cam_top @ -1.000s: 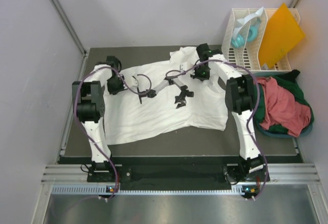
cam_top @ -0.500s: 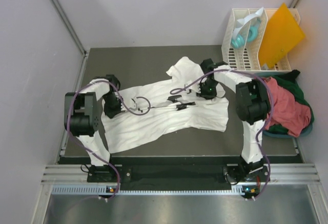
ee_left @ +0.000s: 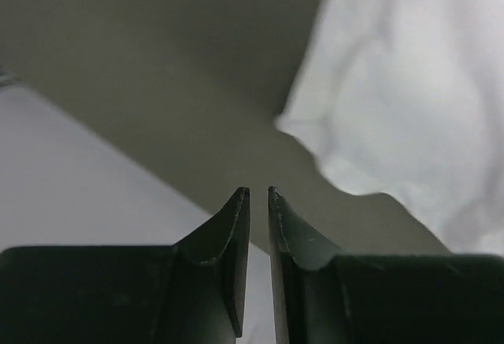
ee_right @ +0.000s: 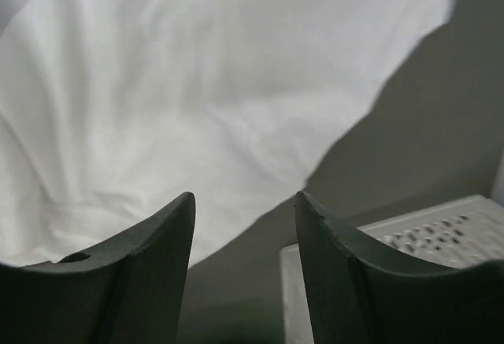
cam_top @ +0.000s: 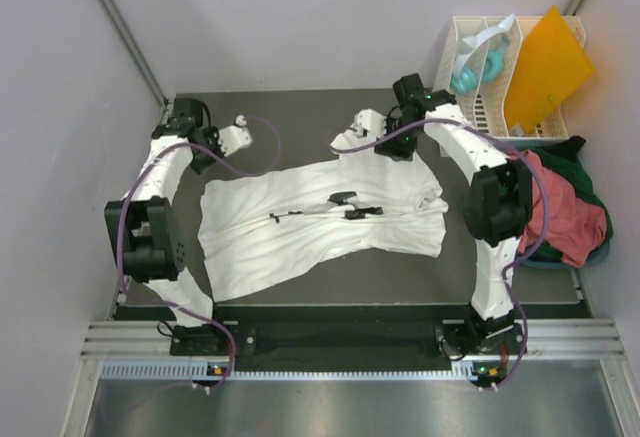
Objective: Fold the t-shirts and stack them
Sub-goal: Flatten out the tshirt
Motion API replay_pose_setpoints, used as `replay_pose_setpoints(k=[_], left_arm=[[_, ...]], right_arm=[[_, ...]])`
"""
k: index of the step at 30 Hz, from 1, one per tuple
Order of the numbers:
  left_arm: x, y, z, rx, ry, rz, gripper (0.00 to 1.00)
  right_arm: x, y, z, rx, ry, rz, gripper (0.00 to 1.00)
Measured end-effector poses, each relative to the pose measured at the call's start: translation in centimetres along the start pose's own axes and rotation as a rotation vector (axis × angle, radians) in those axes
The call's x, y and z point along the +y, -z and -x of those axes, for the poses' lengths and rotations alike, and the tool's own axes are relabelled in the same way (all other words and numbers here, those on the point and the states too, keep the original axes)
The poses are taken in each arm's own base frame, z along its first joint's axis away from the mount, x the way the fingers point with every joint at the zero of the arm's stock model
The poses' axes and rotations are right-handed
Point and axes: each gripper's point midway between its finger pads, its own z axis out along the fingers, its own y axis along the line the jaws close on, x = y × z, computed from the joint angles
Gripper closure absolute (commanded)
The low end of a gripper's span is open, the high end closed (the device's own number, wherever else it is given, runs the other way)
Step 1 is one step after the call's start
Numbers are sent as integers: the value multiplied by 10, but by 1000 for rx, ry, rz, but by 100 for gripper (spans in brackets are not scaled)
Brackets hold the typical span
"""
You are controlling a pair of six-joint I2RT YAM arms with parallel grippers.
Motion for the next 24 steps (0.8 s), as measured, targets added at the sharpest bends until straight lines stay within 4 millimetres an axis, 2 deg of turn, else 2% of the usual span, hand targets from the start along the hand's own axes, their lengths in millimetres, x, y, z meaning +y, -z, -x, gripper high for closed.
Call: replay_pose_setpoints(k=[2,3,5,6,7,9,13,15,18,20,24], left_arm=[[29,20,15,-59,20,126,75],[42,31,22,-88,24,185,78],[54,44,28,-116,24,244,91],[57,47,30,-124,23,261,96],[59,48,30,-126,19,267,100],[57,40,29,-116,12,249,100],[42,10,19,-76,-11,167,100],[31,-5,13,-53,-23,109,100],[14,-28,5,-20,-32,16,100],[6,-38,1,-1,-34,-40,100],[4,-50,2,11,-34,-103,100]], right_arm=[[-29,18,19,-53,-5,-101,49],[-43,25,27,-78,-7,-151,62],[-63,33,38,-112,-18,-223,79],[-73,35,42,-128,-26,-260,96],[-84,33,45,-138,-45,-296,100],[-98,22,45,-141,-66,-328,100],[-120,-28,36,-117,-130,-344,100],[-120,-56,28,-96,-156,-326,100],[-109,-94,10,-48,-194,-279,100],[-104,-106,6,-32,-207,-261,100],[-107,-107,7,-35,-212,-278,100]])
